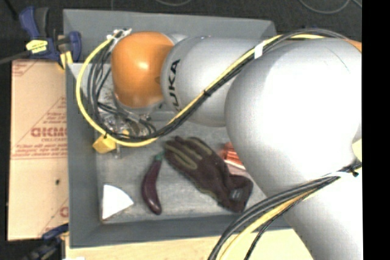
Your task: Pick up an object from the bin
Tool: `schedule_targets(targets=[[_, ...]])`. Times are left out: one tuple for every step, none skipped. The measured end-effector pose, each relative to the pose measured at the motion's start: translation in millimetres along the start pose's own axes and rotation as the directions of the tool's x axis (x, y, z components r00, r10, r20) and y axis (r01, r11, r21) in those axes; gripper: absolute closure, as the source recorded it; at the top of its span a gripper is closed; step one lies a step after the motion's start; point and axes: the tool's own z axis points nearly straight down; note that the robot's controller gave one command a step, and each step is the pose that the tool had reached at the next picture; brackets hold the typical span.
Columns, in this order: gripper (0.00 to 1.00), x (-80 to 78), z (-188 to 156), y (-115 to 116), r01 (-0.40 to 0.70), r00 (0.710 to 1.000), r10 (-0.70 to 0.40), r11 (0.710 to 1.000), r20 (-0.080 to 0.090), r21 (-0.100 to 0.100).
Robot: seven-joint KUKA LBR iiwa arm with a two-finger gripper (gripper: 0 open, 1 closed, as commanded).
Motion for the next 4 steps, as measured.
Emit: schedule_targets(targets=[[1.00, -6.6, 2, -2, -0.005, 1.000, 0.005, 1.000, 0.002, 0.003], [1.00, -14.4, -83, -3, 0.015, 1.000, -0.015, 1.000, 0.004, 0.000], [1.00, -14.4, -83, -3, 0.014, 1.000, -0.014, 1.000, 0.004, -0.001], [1.00, -15.5, -121, -2, 0.019, 1.000, -0.019, 1.000, -0.003, -0.001]])
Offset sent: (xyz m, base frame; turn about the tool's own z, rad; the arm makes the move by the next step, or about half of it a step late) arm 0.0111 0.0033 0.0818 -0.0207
